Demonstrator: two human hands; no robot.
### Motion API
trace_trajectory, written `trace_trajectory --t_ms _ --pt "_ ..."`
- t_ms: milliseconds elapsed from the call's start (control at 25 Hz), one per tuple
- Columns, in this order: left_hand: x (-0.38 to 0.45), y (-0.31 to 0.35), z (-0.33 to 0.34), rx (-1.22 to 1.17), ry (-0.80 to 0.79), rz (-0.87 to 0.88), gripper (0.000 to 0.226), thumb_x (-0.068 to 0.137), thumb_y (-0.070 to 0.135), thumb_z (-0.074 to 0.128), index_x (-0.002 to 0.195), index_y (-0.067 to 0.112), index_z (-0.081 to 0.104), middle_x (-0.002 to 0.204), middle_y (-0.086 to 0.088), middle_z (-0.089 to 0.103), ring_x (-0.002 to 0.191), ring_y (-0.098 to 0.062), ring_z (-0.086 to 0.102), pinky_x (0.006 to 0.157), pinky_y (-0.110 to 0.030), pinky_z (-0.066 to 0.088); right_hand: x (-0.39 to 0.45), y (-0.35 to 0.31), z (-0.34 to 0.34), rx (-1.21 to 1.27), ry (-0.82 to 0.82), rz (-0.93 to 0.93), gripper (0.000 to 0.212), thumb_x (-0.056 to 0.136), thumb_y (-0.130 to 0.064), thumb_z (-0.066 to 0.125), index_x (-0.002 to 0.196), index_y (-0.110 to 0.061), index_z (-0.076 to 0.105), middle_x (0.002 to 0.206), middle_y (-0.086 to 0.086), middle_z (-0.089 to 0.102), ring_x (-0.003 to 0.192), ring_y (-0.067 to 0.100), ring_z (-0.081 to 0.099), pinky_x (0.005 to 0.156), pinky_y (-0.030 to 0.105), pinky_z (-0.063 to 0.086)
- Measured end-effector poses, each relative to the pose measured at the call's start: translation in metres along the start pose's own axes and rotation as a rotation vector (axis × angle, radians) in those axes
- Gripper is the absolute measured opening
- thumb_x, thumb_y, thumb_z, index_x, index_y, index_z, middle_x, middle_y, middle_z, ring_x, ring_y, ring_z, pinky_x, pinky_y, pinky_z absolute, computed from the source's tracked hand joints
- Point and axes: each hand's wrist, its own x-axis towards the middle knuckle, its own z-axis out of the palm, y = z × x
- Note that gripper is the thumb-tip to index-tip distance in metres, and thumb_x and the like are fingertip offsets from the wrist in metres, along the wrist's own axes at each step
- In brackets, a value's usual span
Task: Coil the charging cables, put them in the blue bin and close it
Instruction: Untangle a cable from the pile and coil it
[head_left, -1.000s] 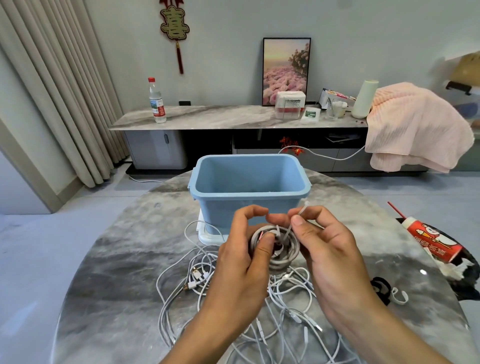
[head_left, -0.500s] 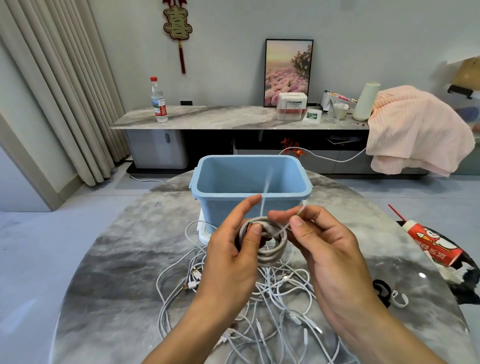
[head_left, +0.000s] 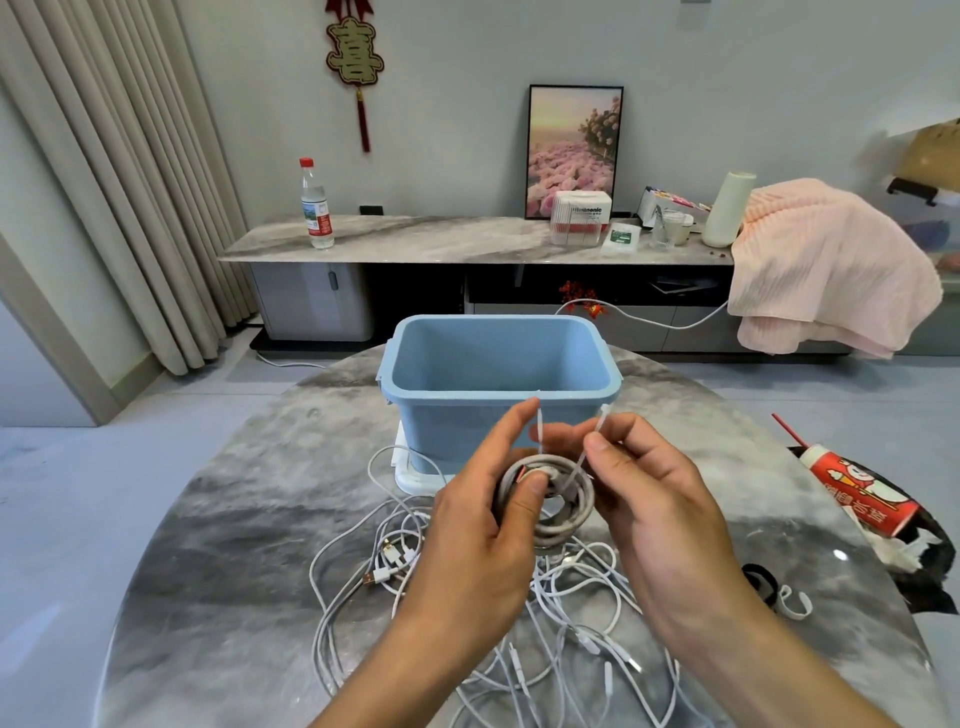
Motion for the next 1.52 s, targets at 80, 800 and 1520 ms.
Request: trace_trajectory --t_ms 80,800,1520 --pt "0.0 -0.002 0.0 0.007 -0.004 0.01 0.05 0.094 0.014 0.05 0.136 0.041 0.052 0.106 0.015 0.071 0.101 -0.007 0.066 0.093 -0.029 0.049 -0.002 0.002 0.001 -0.007 -0.03 -0.039 0.015 0.088 -0.017 0.054 0.093 -0.003 0.059 0.099 0.012 0.075 0.094 0.019 0.071 0.08 0.023 0.053" --pt "0.006 -0.002 -0.014 0.02 0.13 -0.027 0.038 0.101 0.013 0.049 0.124 0.037 0.065 0.082 -0.005 0.064 0.073 -0.011 0.06 0.074 -0.034 0.054 -0.016 0.019 0.008 -0.5 -0.241 -0.489 0.018 0.094 -0.025 0.059 0.089 -0.013 0.072 0.087 0.001 0.066 0.083 0.024 0.064 0.072 0.045 0.049" --pt "0.006 -0.001 -0.011 0.008 0.118 -0.031 0.033 0.099 0.024 0.047 0.121 0.04 0.066 0.085 -0.011 0.066 0.082 -0.024 0.066 0.079 -0.05 0.055 -0.017 0.02 0.008 -0.484 -0.238 -0.464 0.017 0.095 -0.022 0.057 0.086 -0.015 0.07 0.084 0.002 0.066 0.08 0.024 0.062 0.071 0.041 0.049"
